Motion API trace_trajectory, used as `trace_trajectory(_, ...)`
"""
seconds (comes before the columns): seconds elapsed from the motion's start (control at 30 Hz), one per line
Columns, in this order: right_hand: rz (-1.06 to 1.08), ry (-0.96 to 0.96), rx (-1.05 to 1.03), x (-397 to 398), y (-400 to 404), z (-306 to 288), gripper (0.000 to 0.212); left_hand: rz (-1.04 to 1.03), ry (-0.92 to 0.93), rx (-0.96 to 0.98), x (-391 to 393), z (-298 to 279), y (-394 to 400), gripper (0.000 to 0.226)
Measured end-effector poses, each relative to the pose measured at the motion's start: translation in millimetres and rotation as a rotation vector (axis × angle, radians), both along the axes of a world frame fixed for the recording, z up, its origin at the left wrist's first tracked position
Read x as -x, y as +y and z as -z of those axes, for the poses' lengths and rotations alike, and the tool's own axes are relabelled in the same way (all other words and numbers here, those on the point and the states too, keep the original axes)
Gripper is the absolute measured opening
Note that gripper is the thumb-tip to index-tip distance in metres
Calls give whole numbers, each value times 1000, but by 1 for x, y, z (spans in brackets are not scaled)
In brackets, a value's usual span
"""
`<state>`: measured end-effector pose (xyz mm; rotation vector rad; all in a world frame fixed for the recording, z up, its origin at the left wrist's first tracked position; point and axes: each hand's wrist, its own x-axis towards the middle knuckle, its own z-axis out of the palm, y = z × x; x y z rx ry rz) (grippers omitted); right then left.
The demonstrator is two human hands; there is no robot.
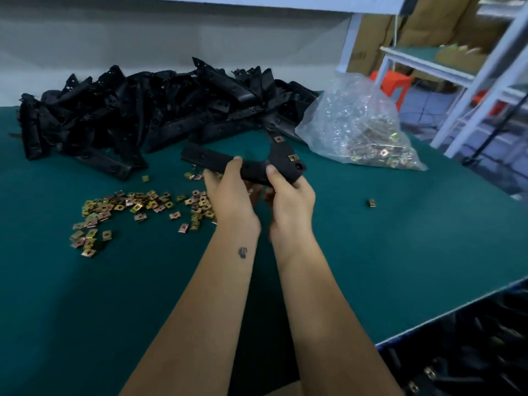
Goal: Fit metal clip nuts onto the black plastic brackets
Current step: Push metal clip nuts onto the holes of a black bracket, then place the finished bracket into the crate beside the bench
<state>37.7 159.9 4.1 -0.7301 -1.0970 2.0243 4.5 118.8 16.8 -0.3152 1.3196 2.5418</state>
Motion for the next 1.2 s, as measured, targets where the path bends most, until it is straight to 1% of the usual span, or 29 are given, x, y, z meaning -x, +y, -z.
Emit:
trace_trajectory(0.03, 56, -2, 8, -12, 10, 0, 12, -5, -4, -16, -8, -2, 10, 42)
trace_trajectory(0.1, 152, 39, 61, -35, 31, -2, 12, 44, -20, -4, -27, -6, 33, 25)
trace_trajectory(0.17, 259, 127, 130, -61, 52, -7, 12, 177, -8, 15, -59, -9, 59, 15)
trace_trajectory(0.23, 389, 204, 165, -90, 75, -12, 11, 312, 47, 0, -97, -13, 85, 11)
trace_trajectory(0.33, 601, 251, 150, -151, 107, -13, 7, 467, 84, -61, -161, -16, 115, 14)
trace_trajectory(0.43, 790, 258, 120, -217, 128, -7, 7, 637, 25, -105, -221, -14, 135, 37)
trace_trajectory(0.47, 851, 253, 124, -238, 134, -4, 9, 687, 12, -110, -240, -12, 138, 40)
trace_trajectory(0.53, 966, 225, 139, -277, 142, 2, 9, 786, 20, -100, -271, -6, 143, 34)
trace_trajectory(0.57, 1007, 181, 140, -297, 146, 5, 6, 836, 23, -80, -284, -2, 145, 31)
trace_trajectory(0.63, 1044, 68, 146, -333, 153, 12, 11, 933, 14, -29, -300, 5, 148, 24)
trace_trajectory(0.73, 1045, -77, 151, -377, 161, 19, 17, 1120, -1, 25, -308, 15, 154, 11)
trace_trajectory(0.83, 1084, -227, 116, -402, 173, 18, 20, 1325, 93, 141, -312, 24, 158, 15)
trace_trajectory(0.9, 1132, -301, 55, -414, 181, 17, 23, 1412, 185, 215, -318, 28, 157, 15)
trace_trajectory(1.0, 1146, -374, -1, -430, 190, 16, 15, 1496, 295, 274, -326, 31, 155, 25)
trace_trajectory(1.07, 1178, -361, 22, -447, 190, 19, 9, 1575, 364, 275, -331, 31, 151, 15)
trace_trajectory(1.13, 1243, -246, 60, -470, 182, 28, 4, 1673, 464, 264, -338, 34, 145, 6)
trace_trajectory(1.2, 1315, -106, 107, -496, 167, 47, 11, 1783, 532, 267, -347, 37, 136, 6)
